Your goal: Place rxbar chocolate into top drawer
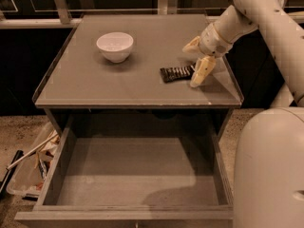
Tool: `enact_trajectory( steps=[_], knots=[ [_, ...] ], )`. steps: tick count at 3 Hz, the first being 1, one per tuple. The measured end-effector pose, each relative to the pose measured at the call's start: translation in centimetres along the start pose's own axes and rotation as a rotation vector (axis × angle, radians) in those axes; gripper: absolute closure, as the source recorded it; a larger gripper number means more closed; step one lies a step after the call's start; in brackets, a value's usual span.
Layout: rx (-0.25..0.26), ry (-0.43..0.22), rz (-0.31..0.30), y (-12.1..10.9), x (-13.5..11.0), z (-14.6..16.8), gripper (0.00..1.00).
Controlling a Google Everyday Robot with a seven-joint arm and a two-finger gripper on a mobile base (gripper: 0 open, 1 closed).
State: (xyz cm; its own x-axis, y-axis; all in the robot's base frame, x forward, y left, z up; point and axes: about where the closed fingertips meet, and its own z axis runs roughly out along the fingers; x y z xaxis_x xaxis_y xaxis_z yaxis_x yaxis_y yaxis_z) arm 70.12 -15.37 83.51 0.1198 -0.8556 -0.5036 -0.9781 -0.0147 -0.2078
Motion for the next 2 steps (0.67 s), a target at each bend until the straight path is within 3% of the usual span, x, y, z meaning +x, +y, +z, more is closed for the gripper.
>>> enact_trajectory(
  steps=[2],
  knots=[
    [0.0,0.0,0.0,0.0,0.0,0.0,0.65]
  ],
)
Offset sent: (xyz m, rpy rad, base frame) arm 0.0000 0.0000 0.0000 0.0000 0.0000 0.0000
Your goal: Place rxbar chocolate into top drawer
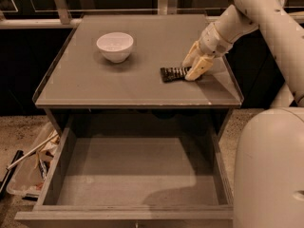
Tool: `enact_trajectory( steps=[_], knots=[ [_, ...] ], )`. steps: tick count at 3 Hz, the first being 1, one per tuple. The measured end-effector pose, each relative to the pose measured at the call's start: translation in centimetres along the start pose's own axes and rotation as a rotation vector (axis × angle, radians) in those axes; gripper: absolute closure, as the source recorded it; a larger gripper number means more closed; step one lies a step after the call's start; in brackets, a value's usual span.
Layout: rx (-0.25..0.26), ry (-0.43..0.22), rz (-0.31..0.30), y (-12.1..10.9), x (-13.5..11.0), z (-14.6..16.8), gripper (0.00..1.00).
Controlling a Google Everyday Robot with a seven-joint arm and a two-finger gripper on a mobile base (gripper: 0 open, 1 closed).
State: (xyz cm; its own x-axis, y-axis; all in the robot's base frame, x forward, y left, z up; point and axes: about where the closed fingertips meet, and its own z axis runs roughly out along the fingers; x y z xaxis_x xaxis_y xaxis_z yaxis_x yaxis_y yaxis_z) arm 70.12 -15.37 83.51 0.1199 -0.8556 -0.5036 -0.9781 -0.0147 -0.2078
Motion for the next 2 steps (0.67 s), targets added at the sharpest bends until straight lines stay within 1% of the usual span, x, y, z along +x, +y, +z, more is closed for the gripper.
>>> enact_trajectory(
  steps=[1,2],
  knots=[
    [0.0,0.0,0.0,0.0,0.0,0.0,0.88],
    [0.0,0.0,0.0,0.0,0.0,0.01,1.0]
  ],
)
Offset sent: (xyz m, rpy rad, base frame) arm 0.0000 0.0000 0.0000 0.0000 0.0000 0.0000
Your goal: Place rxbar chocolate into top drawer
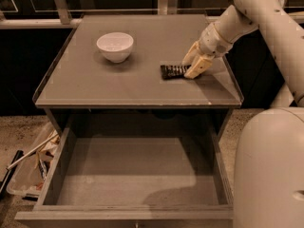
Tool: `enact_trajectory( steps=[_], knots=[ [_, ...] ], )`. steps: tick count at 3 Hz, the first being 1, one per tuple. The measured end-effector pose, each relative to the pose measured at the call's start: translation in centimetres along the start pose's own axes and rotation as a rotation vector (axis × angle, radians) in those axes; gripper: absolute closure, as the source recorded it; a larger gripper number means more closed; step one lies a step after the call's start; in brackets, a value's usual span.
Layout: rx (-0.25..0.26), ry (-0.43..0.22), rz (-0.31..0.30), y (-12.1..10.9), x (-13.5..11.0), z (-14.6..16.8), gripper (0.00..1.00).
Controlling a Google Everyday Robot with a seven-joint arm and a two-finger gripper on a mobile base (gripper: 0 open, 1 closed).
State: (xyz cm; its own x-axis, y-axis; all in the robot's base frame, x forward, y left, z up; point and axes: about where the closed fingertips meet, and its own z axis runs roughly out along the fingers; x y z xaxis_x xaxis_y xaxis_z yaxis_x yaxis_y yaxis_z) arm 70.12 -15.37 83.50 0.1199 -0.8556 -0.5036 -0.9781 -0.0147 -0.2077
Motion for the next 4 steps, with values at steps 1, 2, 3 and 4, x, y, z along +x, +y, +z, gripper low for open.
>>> enact_trajectory(
  steps=[1,2,3,4],
  knots=[
    [0.0,0.0,0.0,0.0,0.0,0.0,1.0],
    [0.0,0.0,0.0,-0.1,-0.2,-0.3,1.0],
    [-0.007,0.027,-0.03,1.0,-1.5,-1.0,1.0],
    [-0.006,0.056,-0.055,2.7,-2.8,-2.5,1.0]
  ],
)
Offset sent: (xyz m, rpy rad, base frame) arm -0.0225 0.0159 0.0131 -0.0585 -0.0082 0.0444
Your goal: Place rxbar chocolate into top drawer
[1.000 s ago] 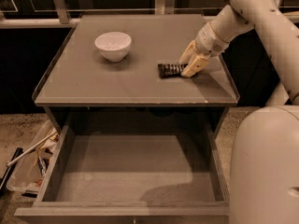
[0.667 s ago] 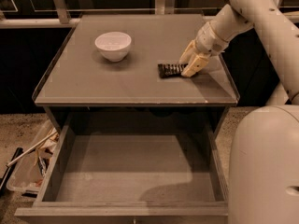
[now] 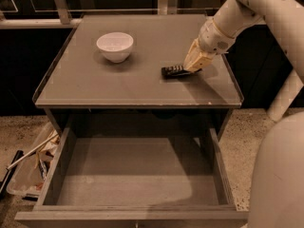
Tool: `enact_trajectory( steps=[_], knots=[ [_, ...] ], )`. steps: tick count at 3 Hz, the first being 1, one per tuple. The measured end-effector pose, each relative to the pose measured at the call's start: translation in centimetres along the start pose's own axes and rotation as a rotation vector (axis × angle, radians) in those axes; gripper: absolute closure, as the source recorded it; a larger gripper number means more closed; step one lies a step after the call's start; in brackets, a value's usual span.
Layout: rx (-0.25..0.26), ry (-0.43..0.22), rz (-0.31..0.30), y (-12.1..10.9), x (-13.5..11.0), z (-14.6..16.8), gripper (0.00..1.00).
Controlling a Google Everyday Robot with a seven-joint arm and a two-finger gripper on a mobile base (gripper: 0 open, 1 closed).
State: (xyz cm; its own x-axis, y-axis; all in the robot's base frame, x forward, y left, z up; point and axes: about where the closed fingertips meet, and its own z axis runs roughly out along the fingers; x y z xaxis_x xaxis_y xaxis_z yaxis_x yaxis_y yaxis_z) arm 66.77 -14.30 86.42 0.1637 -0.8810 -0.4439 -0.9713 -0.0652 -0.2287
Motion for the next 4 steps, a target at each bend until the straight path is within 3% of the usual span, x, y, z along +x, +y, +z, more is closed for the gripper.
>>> enact_trajectory(
  steps=[2,4],
  knots=[
    [0.036,0.055,-0.026,4.3,-1.9,-3.1,1.0],
    [0.178,0.087,-0.026,12.4,-5.2,-6.7,1.0]
  ],
)
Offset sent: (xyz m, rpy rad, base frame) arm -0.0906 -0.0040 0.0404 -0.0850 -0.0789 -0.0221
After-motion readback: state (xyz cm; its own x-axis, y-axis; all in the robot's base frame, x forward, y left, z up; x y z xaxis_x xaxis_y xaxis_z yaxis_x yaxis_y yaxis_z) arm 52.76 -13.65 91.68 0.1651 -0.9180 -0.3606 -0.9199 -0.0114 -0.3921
